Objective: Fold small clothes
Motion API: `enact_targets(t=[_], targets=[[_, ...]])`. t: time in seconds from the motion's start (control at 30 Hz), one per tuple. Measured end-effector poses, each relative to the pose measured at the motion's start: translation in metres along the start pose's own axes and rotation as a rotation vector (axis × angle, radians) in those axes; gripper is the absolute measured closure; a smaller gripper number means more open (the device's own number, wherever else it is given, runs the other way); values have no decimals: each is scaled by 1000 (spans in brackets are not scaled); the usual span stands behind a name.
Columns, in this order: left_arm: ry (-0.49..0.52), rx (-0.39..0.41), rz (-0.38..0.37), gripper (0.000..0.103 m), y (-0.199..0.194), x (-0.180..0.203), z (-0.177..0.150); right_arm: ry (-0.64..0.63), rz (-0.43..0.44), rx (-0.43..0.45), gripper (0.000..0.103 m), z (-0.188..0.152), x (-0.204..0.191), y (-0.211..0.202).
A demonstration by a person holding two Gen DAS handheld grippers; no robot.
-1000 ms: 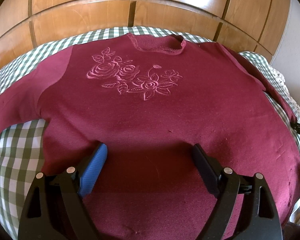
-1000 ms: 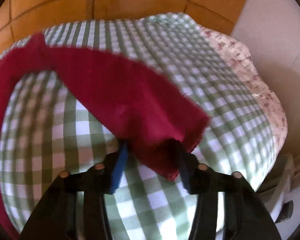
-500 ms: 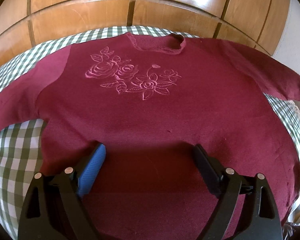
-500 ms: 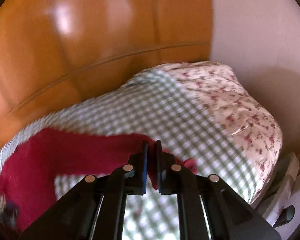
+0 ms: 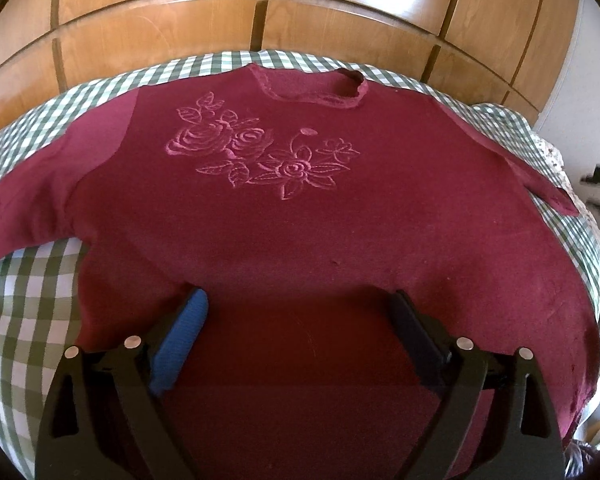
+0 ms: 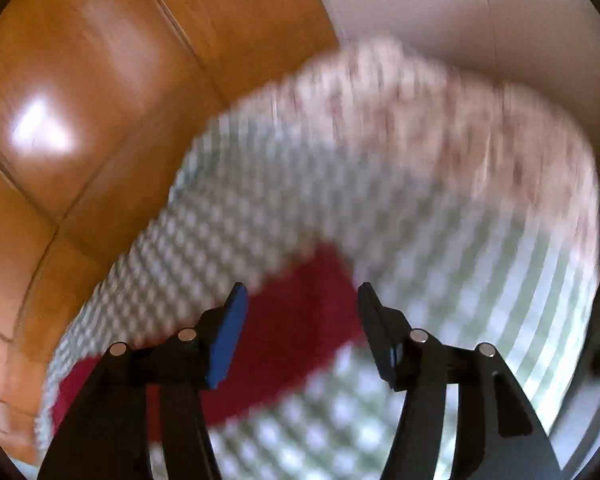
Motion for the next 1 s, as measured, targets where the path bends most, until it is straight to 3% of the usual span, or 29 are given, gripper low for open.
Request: enact_targets(t=[0.1, 0.2, 0.23, 0.27, 0.33, 0.43, 0.5, 0.57, 0.63, 0.67, 0.73, 0.8, 0.9, 0.93, 1.0], targets=[[3, -3, -3, 10, 1, 0, 0, 100, 51, -104, 47, -42, 13, 23], [4, -3, -3, 10, 1, 0, 1, 92, 35, -57, 55, -37, 6, 41], [5, -4, -2, 10, 1, 0, 1, 84, 31, -56, 72, -33, 2, 44], [5, -3, -2, 10, 1, 0, 1, 64, 21, -67, 98, -27, -4, 50], [5, -3, -3, 10, 1, 0, 1, -1, -12, -48, 97, -12, -15, 50], [6, -3, -3, 10, 1, 0, 1, -105, -73, 124, 97, 22, -27, 27], [5, -3, -3, 10, 0, 0, 1, -135, -128, 102, 97, 27, -24, 43], [5, -3, -3, 10, 1, 0, 1, -165, -165, 39, 95, 19, -23, 65], [5, -3, -3, 10, 1, 0, 1, -137, -157, 19, 85, 8, -20, 77], [4, -2, -4, 10, 1, 0, 1, -118, -146, 25, 53, 2, -16, 73], [3, 0, -7, 10, 0, 0, 1, -49, -94, 41, 22, -13, -12, 60], [1, 3, -10, 10, -1, -1, 2, -42, -56, 49, 21, -32, -18, 43], [-2, 3, -14, 10, -1, -1, 2, -89, 64, -25, 22, -66, -47, 24], [-2, 5, -15, 10, -1, -1, 1, -153, 150, -96, 26, -95, -68, 15], [-8, 9, -23, 10, -2, -1, 2, -251, 242, -195, 42, -135, -96, 2]])
Point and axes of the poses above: each gripper's, at about its wrist camera, not at the fingertips, and y roughly the way its jaws point, x to its right, z to its top, the point moved 9 cm from there along y, roughly the way its jaws point, and after that the axes turned 2 degrees about -z, right-handed, at the moved point
